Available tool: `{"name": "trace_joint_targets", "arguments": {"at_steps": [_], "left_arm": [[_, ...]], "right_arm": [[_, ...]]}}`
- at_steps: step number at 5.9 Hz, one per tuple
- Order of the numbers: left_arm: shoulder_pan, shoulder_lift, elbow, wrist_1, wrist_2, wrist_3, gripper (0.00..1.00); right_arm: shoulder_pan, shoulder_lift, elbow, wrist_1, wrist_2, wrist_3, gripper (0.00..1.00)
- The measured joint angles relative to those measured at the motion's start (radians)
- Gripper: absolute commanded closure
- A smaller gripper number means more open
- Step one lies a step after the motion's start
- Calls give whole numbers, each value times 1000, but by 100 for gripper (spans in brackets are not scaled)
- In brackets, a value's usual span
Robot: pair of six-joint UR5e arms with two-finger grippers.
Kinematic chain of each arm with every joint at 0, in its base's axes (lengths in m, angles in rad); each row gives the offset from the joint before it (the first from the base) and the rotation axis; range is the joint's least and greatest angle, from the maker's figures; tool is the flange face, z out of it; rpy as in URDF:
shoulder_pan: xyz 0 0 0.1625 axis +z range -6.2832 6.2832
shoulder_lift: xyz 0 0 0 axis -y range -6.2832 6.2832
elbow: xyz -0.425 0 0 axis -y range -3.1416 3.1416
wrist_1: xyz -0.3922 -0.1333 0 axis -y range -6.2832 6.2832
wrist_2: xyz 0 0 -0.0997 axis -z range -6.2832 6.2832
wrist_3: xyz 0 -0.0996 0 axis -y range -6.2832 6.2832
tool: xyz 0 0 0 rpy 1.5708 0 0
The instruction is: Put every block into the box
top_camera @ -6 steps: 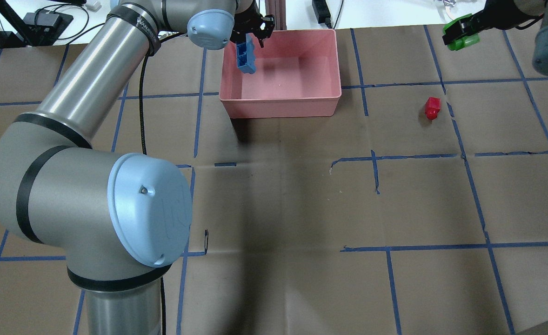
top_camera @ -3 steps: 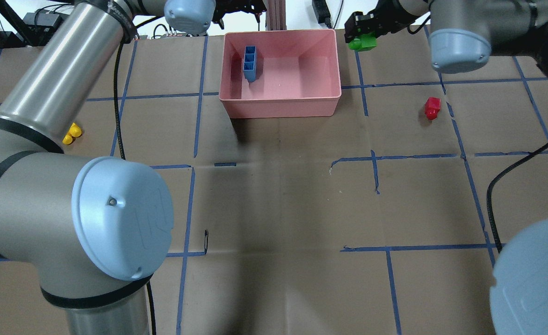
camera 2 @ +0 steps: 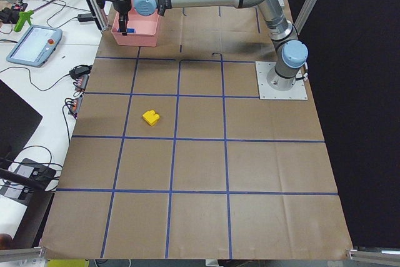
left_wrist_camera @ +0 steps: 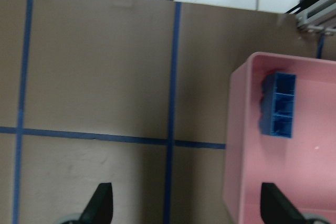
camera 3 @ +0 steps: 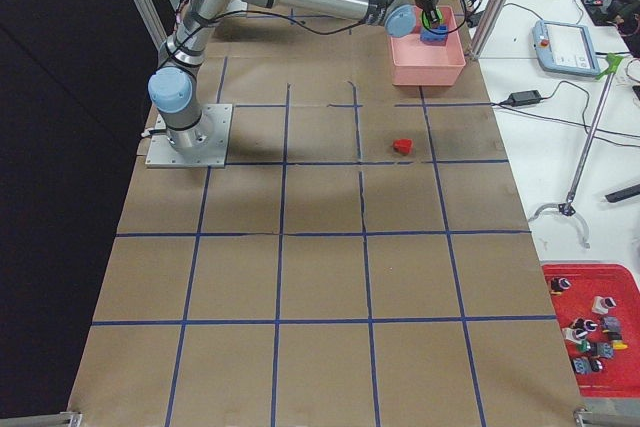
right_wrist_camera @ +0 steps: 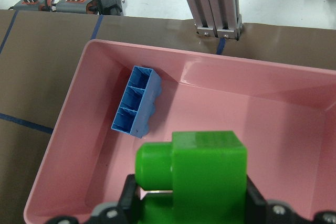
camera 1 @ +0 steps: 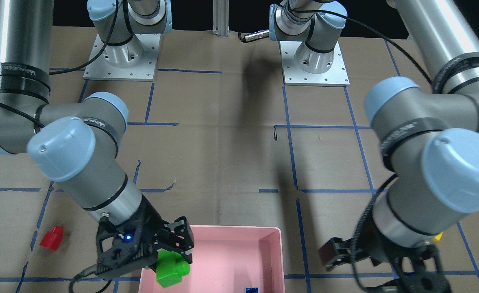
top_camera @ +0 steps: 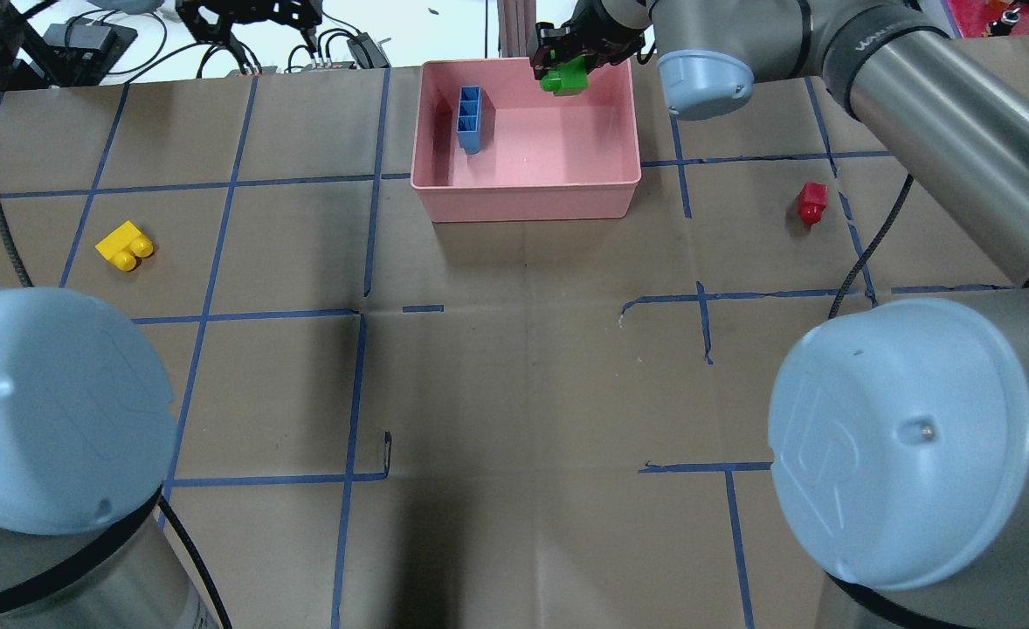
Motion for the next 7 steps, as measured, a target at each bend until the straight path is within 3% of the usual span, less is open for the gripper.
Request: {"name": "trace_joint_targets", "arguments": {"at_steps": [2,4,5,7], "left_arm": [[191,59,-119,-9,0,302,1],[339,56,-172,-8,5,748,1],[367,36,-183,-3,19,931,1],[392,-43,-215,64,53,1136,1]], "right_arm": [[12,11,3,-46,-7,3,0],[-5,4,9,-33,-11,-19,0],[-39,-20,11,20,-53,-69,0],[-144,-77,23,194,-263,-189,0]]}}
